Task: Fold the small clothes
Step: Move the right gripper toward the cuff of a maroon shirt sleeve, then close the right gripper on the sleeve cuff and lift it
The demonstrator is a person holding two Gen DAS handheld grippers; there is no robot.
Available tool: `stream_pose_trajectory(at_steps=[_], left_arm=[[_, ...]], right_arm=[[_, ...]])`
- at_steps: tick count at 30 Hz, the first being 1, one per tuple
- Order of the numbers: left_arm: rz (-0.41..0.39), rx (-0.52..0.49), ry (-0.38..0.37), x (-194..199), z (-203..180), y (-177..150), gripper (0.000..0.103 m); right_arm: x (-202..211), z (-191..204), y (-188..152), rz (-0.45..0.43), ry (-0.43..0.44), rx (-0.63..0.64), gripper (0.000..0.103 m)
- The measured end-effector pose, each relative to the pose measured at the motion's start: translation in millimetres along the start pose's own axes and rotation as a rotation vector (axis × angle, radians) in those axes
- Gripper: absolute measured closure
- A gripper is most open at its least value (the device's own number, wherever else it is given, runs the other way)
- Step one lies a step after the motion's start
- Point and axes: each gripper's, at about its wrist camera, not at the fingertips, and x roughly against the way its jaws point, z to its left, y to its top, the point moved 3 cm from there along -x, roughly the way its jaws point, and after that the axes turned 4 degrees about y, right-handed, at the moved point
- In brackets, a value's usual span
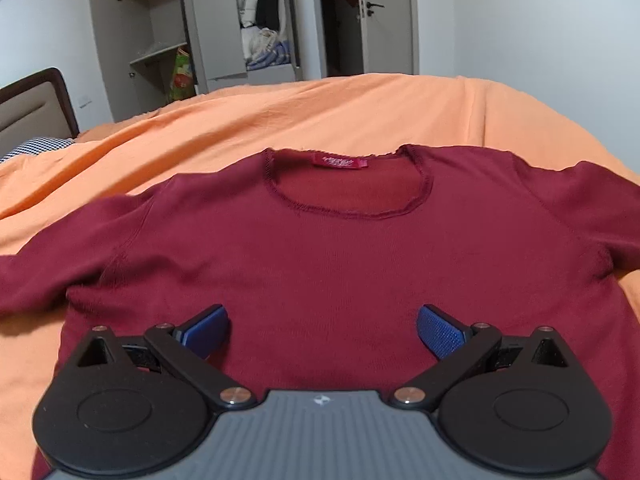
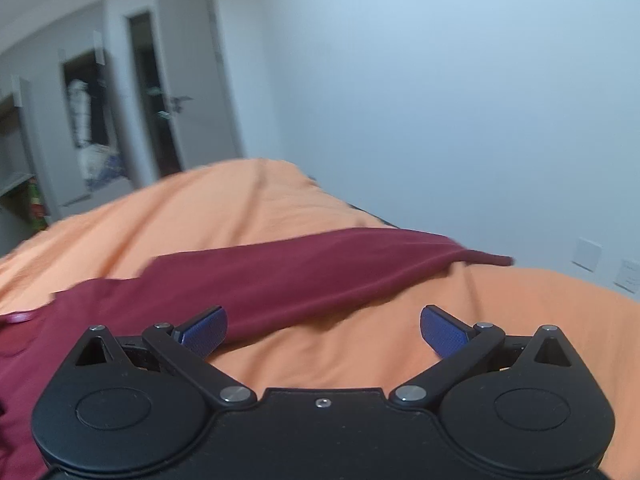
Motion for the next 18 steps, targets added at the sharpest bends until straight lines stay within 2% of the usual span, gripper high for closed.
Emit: stream_pose_trajectory(at_steps=[7,12,14,17,18], left_arm=[[-0.073,-0.016,0.028,0.0,-4.1,-17.2,0.000],[-0.093,-0.014,0.029,-0.9,-3.8,-24.6,0.000],[-0.093,-0.018,0.032,-1.1,-4.2,-25.1,0.000],[-0.095,-0.020,0.033,-2.1,-5.0,-25.5,0.000],[-0.094,-0.020,0.032,-2.6,-5.1,-25.4,0.000]], right_arm=[[-38.0,-56.1,24.5,0.027,-0.067,-0.158,0.000],[-67.0,-96.3,37.4,0.052,-0.073,-0.280,0.001],[-76.3,-109.4,40.2,0.069,-0.074,-0.364,0.007],[-83.5,-121.6,44.6,0.078,-0.103,-0.437,0.021],[-86.5,-123.6,46.1,0.085,-0.115,-0.455,0.028]])
